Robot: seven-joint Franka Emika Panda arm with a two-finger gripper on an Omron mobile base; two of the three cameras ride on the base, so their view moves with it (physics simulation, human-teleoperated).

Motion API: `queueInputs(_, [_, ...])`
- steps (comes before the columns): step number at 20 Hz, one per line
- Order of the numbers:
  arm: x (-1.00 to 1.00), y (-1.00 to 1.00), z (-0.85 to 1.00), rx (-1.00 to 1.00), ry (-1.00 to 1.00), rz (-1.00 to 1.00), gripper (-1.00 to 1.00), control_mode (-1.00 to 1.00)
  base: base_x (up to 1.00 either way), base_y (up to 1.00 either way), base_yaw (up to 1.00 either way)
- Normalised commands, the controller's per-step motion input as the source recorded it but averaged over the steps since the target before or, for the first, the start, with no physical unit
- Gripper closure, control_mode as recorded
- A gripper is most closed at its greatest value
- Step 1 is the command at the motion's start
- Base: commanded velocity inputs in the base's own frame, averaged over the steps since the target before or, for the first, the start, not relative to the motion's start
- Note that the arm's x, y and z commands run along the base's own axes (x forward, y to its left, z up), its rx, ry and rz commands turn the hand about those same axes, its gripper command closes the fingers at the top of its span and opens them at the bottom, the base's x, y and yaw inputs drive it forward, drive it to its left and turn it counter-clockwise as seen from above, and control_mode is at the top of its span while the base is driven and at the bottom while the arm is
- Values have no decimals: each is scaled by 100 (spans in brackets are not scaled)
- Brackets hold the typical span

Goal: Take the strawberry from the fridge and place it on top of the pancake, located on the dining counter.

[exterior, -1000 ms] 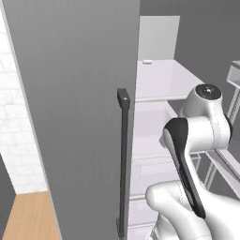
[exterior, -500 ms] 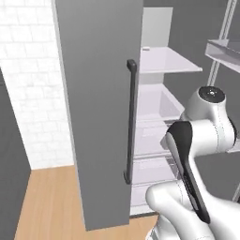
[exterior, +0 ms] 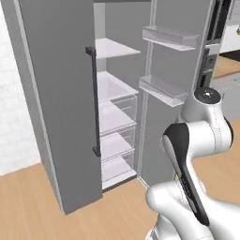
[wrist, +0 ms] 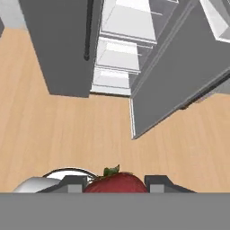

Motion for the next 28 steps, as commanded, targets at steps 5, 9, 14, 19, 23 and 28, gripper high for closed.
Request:
queueInputs(5, [0, 0, 0, 0, 0, 0, 100, 100, -42, 9, -94])
queueInputs(9, [0, 0, 0, 0, 0, 0, 100, 100, -20, 1, -98])
queueInputs(14, [0, 0, 0, 0, 0, 0, 100, 100, -4, 5, -97])
queueInputs(19, [0, 0, 0, 0, 0, 0, 100, 100, 20, -5, -80])
queueInputs(23, [0, 0, 0, 0, 0, 0, 100, 100, 84, -62, -37])
queueInputs(28, [0, 0, 0, 0, 0, 0, 100, 100, 100, -90, -12])
